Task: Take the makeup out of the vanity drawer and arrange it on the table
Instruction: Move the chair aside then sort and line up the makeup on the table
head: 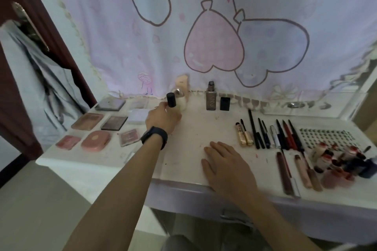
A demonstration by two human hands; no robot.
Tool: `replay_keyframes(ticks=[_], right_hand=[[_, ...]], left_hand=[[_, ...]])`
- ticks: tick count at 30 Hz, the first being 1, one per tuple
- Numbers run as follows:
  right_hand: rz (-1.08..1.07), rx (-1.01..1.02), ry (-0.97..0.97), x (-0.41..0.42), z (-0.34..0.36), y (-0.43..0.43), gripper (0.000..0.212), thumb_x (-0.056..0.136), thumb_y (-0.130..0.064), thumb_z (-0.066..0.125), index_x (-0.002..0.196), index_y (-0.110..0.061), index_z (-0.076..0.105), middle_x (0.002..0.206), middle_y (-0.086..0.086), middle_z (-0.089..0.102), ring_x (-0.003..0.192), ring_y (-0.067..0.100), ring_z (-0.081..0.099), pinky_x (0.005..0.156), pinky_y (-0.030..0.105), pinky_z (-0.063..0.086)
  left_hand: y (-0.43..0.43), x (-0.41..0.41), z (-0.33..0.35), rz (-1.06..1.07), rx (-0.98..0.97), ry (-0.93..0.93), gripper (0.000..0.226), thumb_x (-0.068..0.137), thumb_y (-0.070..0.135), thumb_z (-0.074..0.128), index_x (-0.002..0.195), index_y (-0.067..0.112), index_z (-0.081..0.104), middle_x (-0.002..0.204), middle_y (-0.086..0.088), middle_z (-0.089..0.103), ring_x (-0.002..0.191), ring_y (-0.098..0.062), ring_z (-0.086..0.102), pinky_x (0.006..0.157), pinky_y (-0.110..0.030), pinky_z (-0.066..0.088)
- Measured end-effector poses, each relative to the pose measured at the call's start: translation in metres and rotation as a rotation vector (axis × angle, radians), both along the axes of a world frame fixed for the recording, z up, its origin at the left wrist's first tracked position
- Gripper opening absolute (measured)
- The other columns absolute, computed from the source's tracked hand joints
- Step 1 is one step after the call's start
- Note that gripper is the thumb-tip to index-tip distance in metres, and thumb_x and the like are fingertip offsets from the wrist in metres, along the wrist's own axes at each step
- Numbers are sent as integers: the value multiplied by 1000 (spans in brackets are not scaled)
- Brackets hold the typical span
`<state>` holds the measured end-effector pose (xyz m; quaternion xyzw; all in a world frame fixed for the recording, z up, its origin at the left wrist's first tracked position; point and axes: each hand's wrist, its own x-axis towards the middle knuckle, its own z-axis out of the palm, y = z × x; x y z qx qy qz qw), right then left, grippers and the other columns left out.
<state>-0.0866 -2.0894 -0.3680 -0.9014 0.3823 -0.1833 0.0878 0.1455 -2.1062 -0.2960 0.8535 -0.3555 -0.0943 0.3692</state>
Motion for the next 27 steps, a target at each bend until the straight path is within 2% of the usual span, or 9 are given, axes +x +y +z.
replay_keyframes(ticks=[2, 5, 7, 10, 15, 17, 19, 23, 27], right_hand=[[7, -5, -8, 0, 0, -1, 62, 99, -54, 24, 146, -23, 50, 155, 0, 46, 146, 19, 36, 119, 32, 23], [15, 8, -16, 0, 0, -2, 59, 100, -53, 27, 146, -23, 48, 156, -1, 44, 146, 18, 33, 120, 30, 21], [18, 20, -28, -2, 2, -1, 56, 101, -52, 28, 146, -24, 47, 156, -2, 43, 147, 16, 31, 119, 28, 19], [4, 75, -118, -3, 7, 2, 51, 103, -51, 31, 143, -25, 50, 151, -6, 48, 141, 11, 37, 114, 28, 30], [-75, 270, -580, -12, 19, 11, 51, 96, -65, 27, 125, -35, 57, 116, -15, 64, 104, 0, 58, 86, 17, 45], [-59, 302, -743, -15, 22, 13, 45, 94, -68, 29, 112, -37, 56, 89, -15, 67, 81, 2, 64, 66, 13, 48], [-69, 341, -832, -15, 25, 13, 46, 92, -72, 31, 104, -35, 55, 75, -7, 65, 65, 6, 63, 55, 19, 49], [-146, 402, -718, -17, 27, 10, 59, 84, -83, 31, 86, -29, 55, 65, -4, 61, 60, 3, 58, 52, 17, 42], [-213, 420, -569, -14, 26, -1, 57, 95, -67, 41, 63, -22, 52, 61, -14, 59, 59, 0, 54, 53, 27, 33]], left_hand=[[-2, 2, -2, 4, -13, 21, 33, 85, 53, 56, 107, 29, 53, 98, -4, 65, 87, -29, 60, 80, -40, 54], [-2, 2, -2, -38, -62, 74, 35, 80, 40, 70, 106, 27, 52, 97, -1, 63, 83, -21, 60, 69, -32, 50], [3, -4, 7, -50, -203, 137, 38, 81, 42, 72, 109, 25, 53, 97, 4, 63, 83, -12, 59, 60, -26, 42], [21, -24, 24, -63, -416, 232, 37, 82, 45, 75, 106, 27, 54, 94, 13, 63, 87, -9, 62, 59, -23, 42], [69, -73, 12, -290, -456, 240, 38, 69, 40, 84, 99, 38, 61, 100, 15, 68, 88, -1, 64, 70, -20, 53], [82, -86, -3, -330, -371, 175, 37, 67, 37, 86, 96, 40, 62, 102, 15, 64, 89, 1, 61, 75, -21, 50], [86, -94, -16, -365, -286, 81, 37, 68, 32, 87, 94, 40, 63, 102, 15, 59, 89, 3, 56, 76, -16, 43], [89, -99, -28, -406, -201, -1, 41, 68, 35, 87, 97, 48, 62, 104, 18, 57, 92, 5, 52, 78, -10, 37], [98, -98, -41, -442, -261, 98, 37, 71, 45, 84, 98, 56, 61, 101, 28, 64, 96, 7, 58, 82, -14, 47]])
